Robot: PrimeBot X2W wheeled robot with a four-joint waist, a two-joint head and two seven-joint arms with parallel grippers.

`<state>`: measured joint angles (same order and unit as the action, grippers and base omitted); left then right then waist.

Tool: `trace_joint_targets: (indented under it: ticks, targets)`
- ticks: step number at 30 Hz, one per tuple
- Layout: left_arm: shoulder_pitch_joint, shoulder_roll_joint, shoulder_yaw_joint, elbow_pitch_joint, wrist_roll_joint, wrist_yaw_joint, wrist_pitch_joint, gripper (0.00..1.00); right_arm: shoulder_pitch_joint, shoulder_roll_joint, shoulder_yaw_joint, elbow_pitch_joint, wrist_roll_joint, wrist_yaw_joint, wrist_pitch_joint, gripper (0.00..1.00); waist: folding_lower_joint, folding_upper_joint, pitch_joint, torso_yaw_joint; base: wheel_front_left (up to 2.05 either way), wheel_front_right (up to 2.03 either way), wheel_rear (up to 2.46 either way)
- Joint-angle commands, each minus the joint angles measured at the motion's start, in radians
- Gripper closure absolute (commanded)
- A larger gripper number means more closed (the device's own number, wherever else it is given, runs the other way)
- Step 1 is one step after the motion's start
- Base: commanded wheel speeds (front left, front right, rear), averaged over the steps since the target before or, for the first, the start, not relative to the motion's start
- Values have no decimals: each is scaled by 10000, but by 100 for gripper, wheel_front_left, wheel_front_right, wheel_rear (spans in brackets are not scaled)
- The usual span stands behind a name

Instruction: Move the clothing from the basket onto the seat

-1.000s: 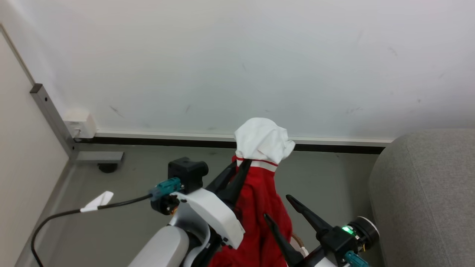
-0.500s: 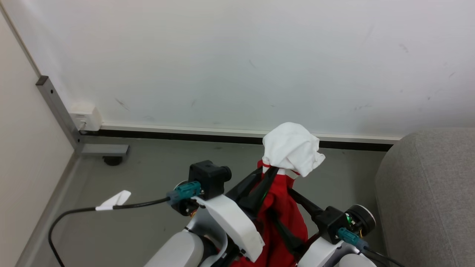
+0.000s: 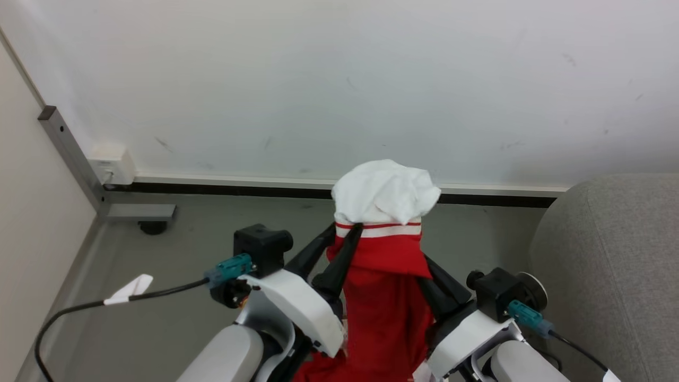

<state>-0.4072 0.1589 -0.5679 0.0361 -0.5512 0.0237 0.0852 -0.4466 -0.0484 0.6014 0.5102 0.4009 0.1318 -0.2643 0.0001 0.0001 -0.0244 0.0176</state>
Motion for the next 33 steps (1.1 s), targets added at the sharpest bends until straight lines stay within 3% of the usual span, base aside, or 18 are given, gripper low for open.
trace_joint_targets:
  ticks: [1,2,17,23,33]
  targets:
    - [188,92,100,223,157,72,-212,4,133,-37,-201,-209,73,-21,-3,100,-1,-1,8,-72,0,0,0]
    - [204,112,148,340,190,100,-297,0,172,-37,-280,-281,85,-21,-3,100,-1,-1,7,-96,0,0,0]
    - [1288,849,-305,2082,1089,-341,-2681,0,421,-34,-1778,-904,-546,-21,-3,100,-1,-1,-41,-252,0,0,0]
    - [1608,741,-434,2596,1313,-545,-3322,0,593,-34,-2171,-1019,-728,-21,-3,100,-1,-1,-92,-289,0,0,0]
    - [1618,609,-357,2793,1450,-798,-3503,0,612,-34,-2331,-1113,-765,-21,-3,100,-1,-1,-46,-440,0,0,0]
